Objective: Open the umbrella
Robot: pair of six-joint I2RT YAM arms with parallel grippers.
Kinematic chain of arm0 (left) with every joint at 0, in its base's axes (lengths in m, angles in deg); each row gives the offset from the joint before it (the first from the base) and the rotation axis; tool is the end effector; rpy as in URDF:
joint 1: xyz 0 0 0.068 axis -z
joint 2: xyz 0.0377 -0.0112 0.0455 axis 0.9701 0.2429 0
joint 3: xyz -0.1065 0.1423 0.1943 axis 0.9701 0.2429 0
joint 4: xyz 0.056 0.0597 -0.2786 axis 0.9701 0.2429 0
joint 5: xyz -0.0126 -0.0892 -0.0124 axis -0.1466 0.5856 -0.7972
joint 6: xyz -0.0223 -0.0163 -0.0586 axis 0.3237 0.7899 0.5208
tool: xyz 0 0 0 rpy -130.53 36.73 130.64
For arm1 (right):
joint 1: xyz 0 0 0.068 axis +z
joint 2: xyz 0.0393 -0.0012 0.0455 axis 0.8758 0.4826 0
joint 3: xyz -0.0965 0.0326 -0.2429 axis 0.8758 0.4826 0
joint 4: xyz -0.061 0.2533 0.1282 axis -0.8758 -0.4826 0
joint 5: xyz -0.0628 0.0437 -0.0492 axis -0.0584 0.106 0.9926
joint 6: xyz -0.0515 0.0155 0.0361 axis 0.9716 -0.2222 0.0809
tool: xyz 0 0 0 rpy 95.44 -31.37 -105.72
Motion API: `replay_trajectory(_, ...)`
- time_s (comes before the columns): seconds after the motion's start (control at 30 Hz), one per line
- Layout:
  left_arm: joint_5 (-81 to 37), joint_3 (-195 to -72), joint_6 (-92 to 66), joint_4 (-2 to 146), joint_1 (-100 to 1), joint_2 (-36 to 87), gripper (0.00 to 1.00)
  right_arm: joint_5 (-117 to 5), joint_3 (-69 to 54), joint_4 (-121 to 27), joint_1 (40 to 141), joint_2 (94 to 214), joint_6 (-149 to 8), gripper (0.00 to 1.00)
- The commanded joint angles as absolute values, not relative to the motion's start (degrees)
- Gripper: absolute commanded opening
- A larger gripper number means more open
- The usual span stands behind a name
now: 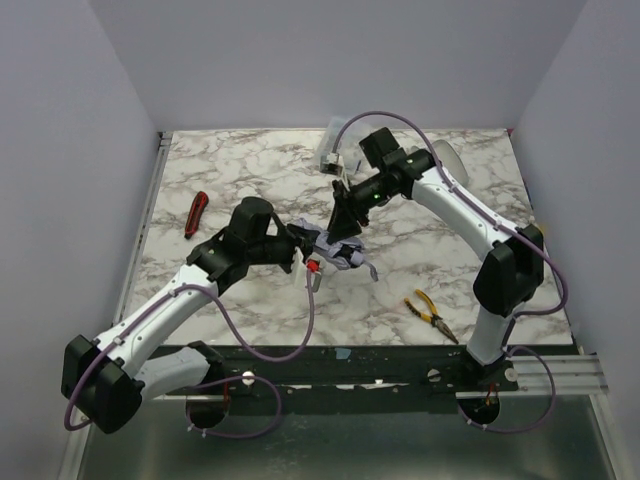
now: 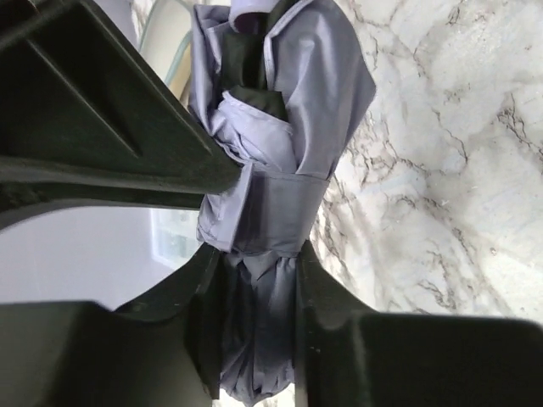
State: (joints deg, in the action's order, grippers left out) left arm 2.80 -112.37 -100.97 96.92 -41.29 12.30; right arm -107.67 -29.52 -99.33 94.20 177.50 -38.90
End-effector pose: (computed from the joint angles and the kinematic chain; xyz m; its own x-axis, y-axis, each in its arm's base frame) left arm 0.2145 -0.1819 0.2783 0.7173 0.4930 -0.4924 0.6466 -0.2078 0.7340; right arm 0.3239 0.2628 0.2974 -0.3956 -0.5105 -0.7634 -0.8806 -0.0253 0.4732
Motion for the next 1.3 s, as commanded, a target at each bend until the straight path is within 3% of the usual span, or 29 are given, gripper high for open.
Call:
replay_trajectory(0.0, -0.65, -110.26, -91.39, 90.62, -41.75, 10.25, 0.0, -105.28, -32.43, -102.08, 94.65, 175.82, -38.64, 0.49)
replay_trajectory(0.07, 0.34, -109.79, -87.25, 89.1, -42.13, 9.49, 0.0, -102.84, -31.42, -98.66, 93.8, 174.2, -42.57, 0.65)
replay_trajectory(0.13, 1.74, -109.28, -82.01, 86.68, -42.78, 8.52, 0.0, -102.23, -30.12, -94.98, 91.52, 172.52, -46.36, 0.72)
replay_trajectory(0.43, 0.96, -110.98, -52.34, 75.12, -46.18, 7.93, 0.0, -101.67, -20.07, -67.09, 81.08, 163.7, -77.86, 0.88)
replay_trajectory(0.5, 0.95, -111.82, -46.87, 73.07, -46.63, 8.14, 0.0, -103.76, -16.8, -62.35, 81.1, 161.67, -80.61, 1.0)
replay_trajectory(0.77, 3.14, -113.75, -38.97, 69.76, -46.68, 8.85, 0.0, -109.21, -10.25, -55.58, 81.48, 158.02, -79.18, 1.0)
replay_trajectory(1.27, 7.33, -113.05, -41.43, 70.42, -46.49, 8.36, 0.0, -116.96, -15.56, -71.83, 84.82, 159.02, -64.98, 1.0)
